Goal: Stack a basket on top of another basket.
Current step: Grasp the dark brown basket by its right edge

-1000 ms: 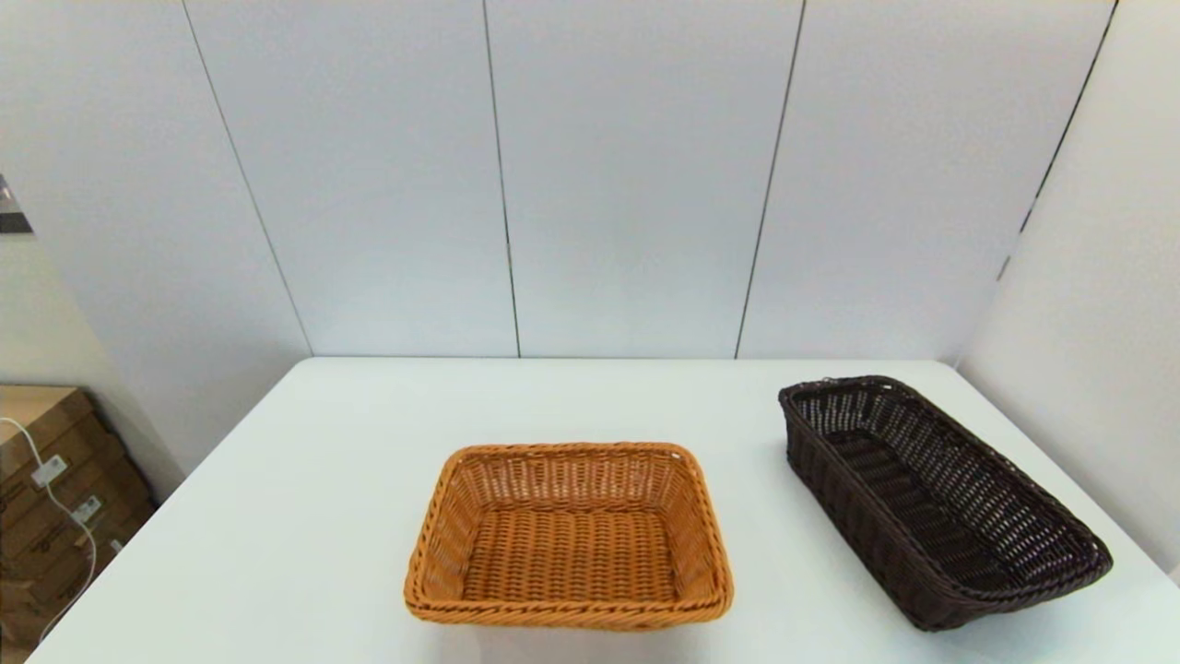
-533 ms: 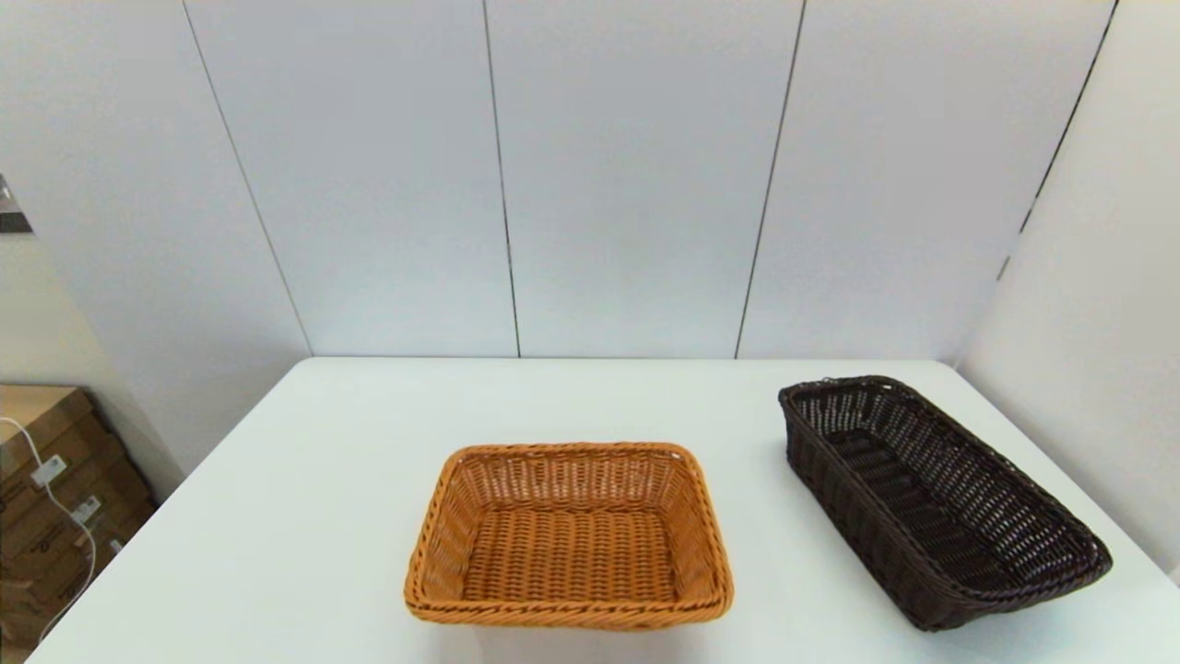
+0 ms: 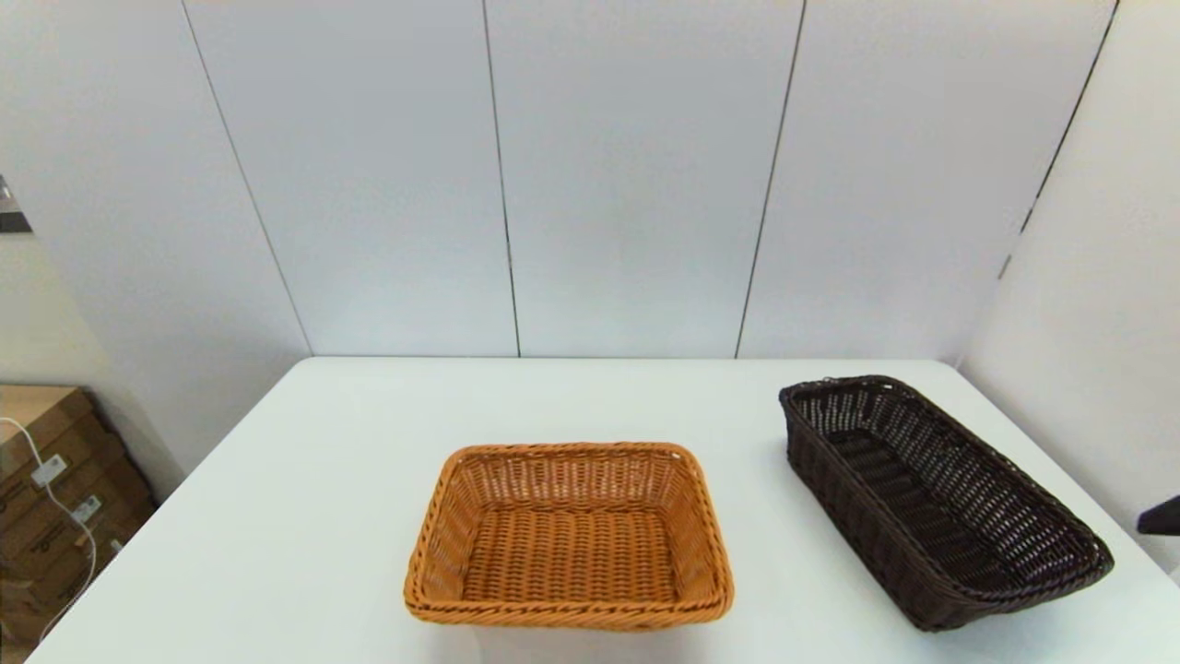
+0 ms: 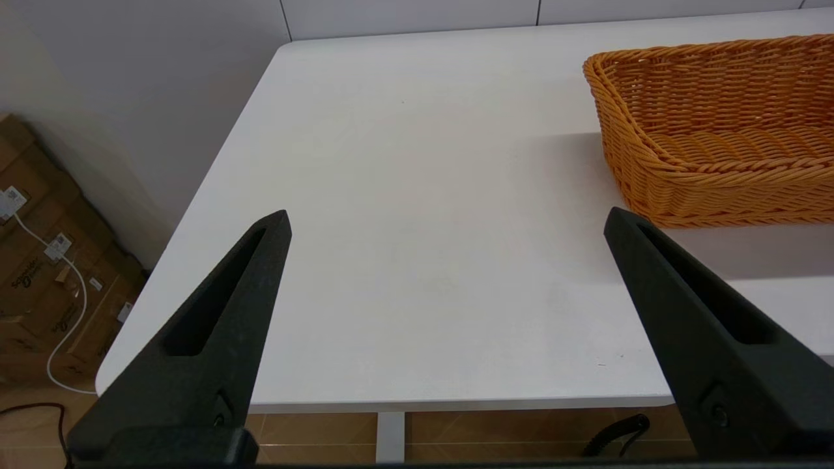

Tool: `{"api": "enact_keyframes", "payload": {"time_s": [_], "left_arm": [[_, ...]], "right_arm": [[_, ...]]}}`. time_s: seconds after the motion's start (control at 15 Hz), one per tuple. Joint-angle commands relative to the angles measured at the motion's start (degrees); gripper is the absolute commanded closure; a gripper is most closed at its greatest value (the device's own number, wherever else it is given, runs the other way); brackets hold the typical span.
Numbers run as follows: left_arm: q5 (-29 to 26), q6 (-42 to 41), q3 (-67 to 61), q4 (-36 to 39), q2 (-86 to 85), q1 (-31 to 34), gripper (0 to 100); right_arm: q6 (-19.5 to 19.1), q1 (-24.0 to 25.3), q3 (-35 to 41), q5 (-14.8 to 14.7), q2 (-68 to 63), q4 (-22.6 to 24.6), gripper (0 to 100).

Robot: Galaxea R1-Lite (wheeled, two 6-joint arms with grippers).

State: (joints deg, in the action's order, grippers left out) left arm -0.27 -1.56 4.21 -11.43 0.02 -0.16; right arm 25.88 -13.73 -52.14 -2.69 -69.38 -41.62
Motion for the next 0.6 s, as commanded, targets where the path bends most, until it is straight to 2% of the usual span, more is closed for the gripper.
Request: {"api": "enact_keyframes", "payload": {"time_s": [0.07,0.27,0.47,0.6], "left_arm": [[0.0,-0.02,0.01,-0.08,-0.02,-0.02,0],[0.0,-0.02,0.01,-0.08,-0.02,-0.02,0],[0.0,0.07,0.01,-0.08,-0.02,-0.02,0],[0.0,0.07,0.01,-0.08,-0.02,-0.02,0]], "right_arm": [[13.23,0.72,0.81,-0.47,-15.53,3.65,0],[18.15,0.81,1.6,-0.47,-20.89,8.22,0],[20.88,0.81,2.39,-0.38,-25.9,9.19,0],[22.37,0.81,3.1,-0.12,-29.5,12.0,0]]}}
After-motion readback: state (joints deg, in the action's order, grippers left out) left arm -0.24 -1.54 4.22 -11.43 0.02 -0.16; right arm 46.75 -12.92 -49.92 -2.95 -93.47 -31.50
